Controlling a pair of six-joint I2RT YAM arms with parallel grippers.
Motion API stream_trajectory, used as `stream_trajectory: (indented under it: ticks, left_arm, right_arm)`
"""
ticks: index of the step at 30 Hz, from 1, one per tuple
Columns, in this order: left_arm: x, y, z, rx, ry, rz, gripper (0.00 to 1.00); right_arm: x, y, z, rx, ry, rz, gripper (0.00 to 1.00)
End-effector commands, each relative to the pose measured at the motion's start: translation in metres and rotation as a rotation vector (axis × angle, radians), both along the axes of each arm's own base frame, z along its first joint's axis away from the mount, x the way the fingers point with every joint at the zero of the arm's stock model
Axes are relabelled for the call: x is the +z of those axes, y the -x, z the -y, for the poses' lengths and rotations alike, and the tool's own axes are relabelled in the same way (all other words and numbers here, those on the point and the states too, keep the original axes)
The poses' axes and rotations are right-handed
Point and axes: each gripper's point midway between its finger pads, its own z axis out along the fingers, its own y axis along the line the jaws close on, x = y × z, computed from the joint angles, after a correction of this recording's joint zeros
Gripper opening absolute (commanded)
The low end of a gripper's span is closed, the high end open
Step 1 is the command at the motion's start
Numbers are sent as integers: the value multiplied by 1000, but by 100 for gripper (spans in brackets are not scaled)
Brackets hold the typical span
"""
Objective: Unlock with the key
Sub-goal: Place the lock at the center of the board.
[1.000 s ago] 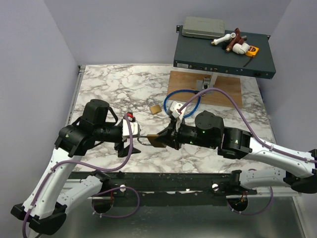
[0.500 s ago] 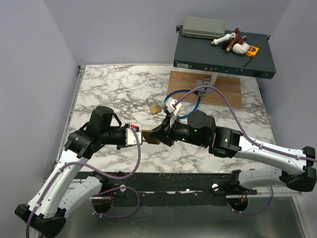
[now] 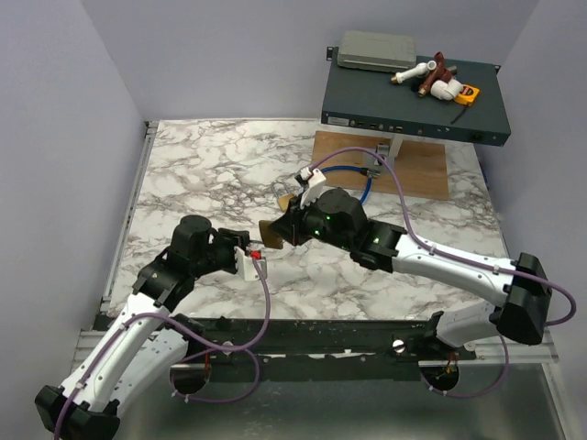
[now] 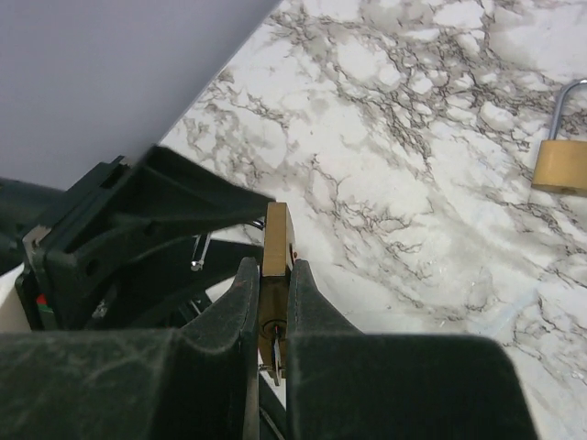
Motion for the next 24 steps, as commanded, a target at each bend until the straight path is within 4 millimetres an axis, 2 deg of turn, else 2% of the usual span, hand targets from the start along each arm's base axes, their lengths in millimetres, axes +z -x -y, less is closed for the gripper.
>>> stream_trajectory:
  ticks: [1,5,10,12,15,20,24]
  left_arm:
    - [-14,-22,-19,78,-108,28,58]
    - [-6,-5,-22,101,-52,-143,84]
    - [7,39,-21,2,-13,-286,84]
    - [11,42,-22,19,7,-308,84]
    - [27,32,-25,96,60,-316,84]
    - [71,-17,-42,365,196,-222,81]
    - [91,-39,-56,483,254,-112,82]
  right_arm:
    - [4,-26,-19,-16,-150,-38,1]
    - [-29,-42,-28,3,-155,-78,1]
    - [-62,-60,-45,2,-136,-85,1]
    - [-74,-64,-53,8,-140,-89,1]
    - [-92,-70,-62,8,-154,-97,1]
    - [-114,-78,-65,-9,-198,-38,1]
    - [-131,-80,-63,-28,-240,-19,1]
